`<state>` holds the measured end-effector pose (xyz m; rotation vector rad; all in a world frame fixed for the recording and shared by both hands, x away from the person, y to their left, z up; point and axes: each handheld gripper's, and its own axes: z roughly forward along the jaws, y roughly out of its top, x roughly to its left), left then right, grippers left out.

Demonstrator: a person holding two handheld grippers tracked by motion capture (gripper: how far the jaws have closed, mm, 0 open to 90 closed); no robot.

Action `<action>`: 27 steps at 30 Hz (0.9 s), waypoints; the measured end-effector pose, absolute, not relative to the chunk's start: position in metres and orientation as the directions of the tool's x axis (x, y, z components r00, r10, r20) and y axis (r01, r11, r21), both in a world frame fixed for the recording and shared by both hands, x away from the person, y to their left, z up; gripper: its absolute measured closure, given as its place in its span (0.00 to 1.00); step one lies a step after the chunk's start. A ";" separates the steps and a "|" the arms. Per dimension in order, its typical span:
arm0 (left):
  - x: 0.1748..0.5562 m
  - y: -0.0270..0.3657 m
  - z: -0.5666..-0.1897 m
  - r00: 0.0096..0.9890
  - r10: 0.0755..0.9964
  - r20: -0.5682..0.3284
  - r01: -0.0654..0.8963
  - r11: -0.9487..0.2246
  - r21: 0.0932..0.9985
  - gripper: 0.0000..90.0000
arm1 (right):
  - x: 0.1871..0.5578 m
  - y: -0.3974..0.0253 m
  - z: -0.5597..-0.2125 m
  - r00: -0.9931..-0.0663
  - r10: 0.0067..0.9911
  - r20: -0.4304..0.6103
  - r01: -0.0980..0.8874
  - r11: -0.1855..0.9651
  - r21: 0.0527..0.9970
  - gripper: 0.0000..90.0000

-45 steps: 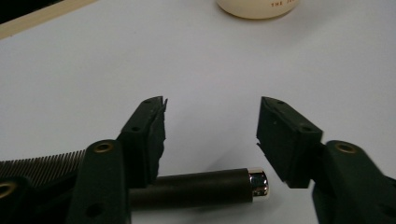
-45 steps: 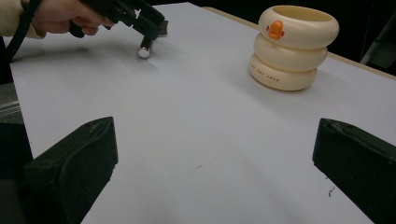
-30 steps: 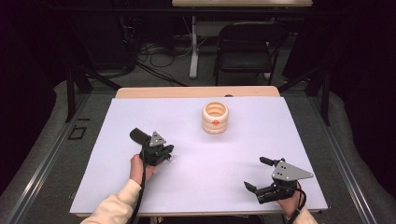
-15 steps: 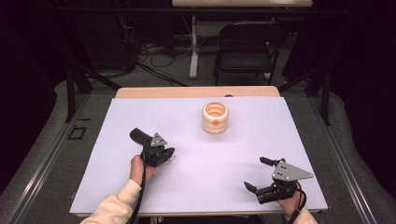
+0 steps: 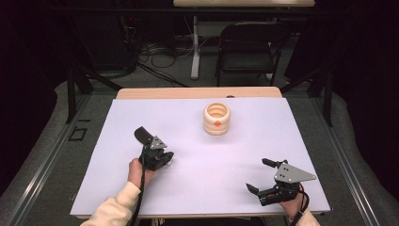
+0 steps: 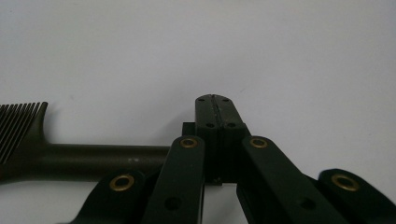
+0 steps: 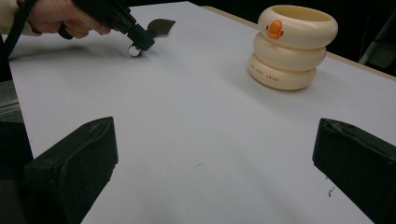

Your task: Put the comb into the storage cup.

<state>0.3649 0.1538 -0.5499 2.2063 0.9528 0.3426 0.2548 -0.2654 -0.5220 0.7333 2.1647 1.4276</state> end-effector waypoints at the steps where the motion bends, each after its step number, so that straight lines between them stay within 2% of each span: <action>1: 0.365 0.154 -0.550 0.695 0.719 -0.032 0.534 -0.485 0.692 1.00 | 0.255 -0.265 -0.522 -0.761 0.645 -0.073 0.187 0.326 0.927 0.00; 27: 0.358 0.163 -0.548 0.693 0.720 -0.042 0.563 -0.503 0.656 1.00 | 0.255 -0.265 -0.522 -0.760 0.647 -0.070 0.195 0.329 0.924 0.00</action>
